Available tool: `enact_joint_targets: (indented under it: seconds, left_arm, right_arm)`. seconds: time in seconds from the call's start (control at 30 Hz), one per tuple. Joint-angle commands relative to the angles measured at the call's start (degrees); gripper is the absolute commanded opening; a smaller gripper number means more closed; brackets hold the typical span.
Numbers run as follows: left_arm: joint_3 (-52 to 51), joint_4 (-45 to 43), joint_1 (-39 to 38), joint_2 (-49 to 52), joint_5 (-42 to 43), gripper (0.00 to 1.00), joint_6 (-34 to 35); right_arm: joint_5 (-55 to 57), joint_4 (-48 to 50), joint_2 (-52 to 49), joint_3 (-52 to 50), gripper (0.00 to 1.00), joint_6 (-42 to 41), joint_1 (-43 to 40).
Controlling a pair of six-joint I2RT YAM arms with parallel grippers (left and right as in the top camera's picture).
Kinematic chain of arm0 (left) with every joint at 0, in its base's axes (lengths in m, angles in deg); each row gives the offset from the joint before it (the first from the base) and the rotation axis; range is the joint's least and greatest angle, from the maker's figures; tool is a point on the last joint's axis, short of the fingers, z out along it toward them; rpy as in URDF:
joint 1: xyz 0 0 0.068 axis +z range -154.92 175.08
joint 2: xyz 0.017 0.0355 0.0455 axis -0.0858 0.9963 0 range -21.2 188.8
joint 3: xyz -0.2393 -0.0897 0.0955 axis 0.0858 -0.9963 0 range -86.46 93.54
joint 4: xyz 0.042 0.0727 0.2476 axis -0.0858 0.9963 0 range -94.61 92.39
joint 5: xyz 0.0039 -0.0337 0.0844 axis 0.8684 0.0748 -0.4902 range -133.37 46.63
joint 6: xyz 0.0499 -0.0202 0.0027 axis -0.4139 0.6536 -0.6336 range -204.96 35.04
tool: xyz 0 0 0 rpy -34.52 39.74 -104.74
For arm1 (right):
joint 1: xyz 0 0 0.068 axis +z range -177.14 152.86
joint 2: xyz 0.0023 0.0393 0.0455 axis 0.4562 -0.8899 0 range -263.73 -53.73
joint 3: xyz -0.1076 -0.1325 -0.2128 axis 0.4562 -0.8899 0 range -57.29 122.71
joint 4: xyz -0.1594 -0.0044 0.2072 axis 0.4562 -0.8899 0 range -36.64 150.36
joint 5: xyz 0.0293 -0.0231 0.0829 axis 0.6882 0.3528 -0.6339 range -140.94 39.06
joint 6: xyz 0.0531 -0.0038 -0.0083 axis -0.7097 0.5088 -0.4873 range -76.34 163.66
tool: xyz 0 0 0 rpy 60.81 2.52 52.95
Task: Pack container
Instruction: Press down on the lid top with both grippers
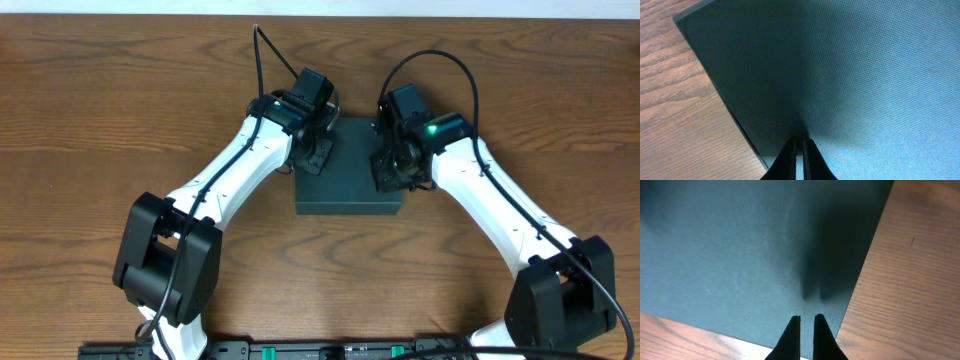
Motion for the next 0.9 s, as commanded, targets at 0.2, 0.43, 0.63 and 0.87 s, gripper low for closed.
enact_joint_targets:
  seconds: [0.2, 0.43, 0.63, 0.87]
  left_arm:
    - [-0.37, 0.02, 0.02, 3.15, 0.35, 0.06, -1.90]
    - [-0.85, 0.09, 0.02, 3.56, 0.35, 0.06, -2.05]
    - [-0.85, 0.20, 0.02, 3.56, 0.35, 0.06, -2.05]
    - [-0.90, 0.26, 0.02, 3.56, 0.33, 0.06, -2.05]
  right_arm:
    - [-0.26, 4.07, 0.09, -6.82, 0.01, 0.72, 0.26]
    - [-1.18, 7.85, 0.09, -12.13, 0.01, 0.55, 0.26]
    - [-1.53, 11.34, 0.09, -16.41, 0.01, 0.52, 0.26]
    - [-1.53, 17.51, 0.09, -21.90, 0.01, 0.52, 0.26]
